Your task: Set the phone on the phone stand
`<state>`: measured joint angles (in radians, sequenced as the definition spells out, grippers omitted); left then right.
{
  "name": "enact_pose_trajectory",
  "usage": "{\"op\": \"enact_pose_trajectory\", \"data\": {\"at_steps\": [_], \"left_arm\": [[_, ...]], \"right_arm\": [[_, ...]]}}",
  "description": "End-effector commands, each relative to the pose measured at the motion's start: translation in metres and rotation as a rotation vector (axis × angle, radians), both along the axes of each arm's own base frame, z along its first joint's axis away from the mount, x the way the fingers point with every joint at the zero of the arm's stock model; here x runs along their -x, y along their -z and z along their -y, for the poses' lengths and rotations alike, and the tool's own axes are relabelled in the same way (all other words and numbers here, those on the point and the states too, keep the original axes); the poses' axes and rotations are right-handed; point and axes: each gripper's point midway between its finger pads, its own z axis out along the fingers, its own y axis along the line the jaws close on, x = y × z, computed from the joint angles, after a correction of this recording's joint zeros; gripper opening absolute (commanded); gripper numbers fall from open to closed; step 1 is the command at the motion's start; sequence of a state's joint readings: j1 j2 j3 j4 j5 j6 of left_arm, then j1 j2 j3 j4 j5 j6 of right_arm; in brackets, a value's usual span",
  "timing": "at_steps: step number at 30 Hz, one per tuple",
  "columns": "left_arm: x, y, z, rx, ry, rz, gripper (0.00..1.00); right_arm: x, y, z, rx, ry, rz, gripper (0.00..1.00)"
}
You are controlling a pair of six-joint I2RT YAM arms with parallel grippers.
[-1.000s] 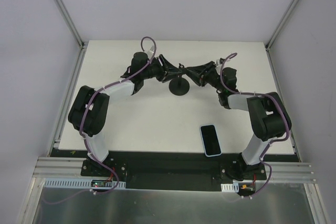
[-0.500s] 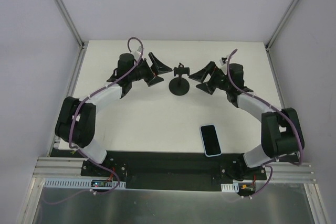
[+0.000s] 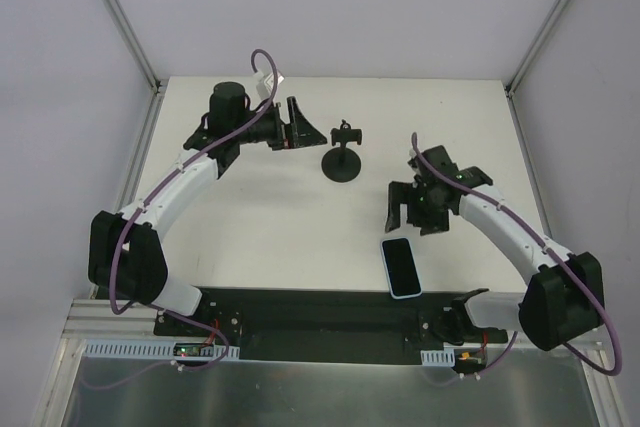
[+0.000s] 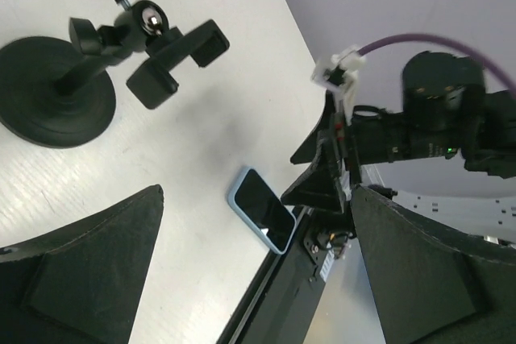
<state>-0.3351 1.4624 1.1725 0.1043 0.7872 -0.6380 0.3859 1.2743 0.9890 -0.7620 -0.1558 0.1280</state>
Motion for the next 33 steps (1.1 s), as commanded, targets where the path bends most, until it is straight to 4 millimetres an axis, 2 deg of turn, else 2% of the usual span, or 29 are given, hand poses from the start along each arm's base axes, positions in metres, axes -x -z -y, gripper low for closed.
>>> {"op": "enact_pose_trajectory", "data": {"at_steps": [1,3,7,12,16,22,27,33], "left_arm": [[0.023,-0.001,0.011,-0.008,0.134,0.014,0.98],[0.028,-0.003,0.016,-0.005,0.157,0.019,0.98],[0.038,-0.007,0.025,0.006,0.206,0.023,0.98],[0.041,-0.01,0.025,-0.001,0.208,0.046,0.97],[0.037,-0.006,0.023,-0.02,0.182,0.047,0.96],[0.029,-0.001,0.019,-0.045,0.129,0.042,0.92],[0.025,0.0,0.016,-0.051,0.107,0.046,0.91],[0.024,-0.001,0.015,-0.056,0.1,0.055,0.91]], "right_arm": [[0.075,0.039,0.022,0.121,-0.052,-0.236,0.96],[0.087,0.047,0.012,0.089,-0.099,-0.243,0.96],[0.078,0.05,-0.001,0.118,-0.151,-0.194,0.96],[0.083,0.075,-0.001,0.203,-0.196,-0.231,0.96],[0.074,0.08,0.017,0.356,-0.192,-0.17,0.96],[0.076,0.089,0.003,0.283,-0.193,-0.156,0.96],[0.074,0.092,0.005,0.357,-0.199,-0.139,0.96],[0.078,0.106,0.004,0.378,-0.135,-0.172,0.98]]}}
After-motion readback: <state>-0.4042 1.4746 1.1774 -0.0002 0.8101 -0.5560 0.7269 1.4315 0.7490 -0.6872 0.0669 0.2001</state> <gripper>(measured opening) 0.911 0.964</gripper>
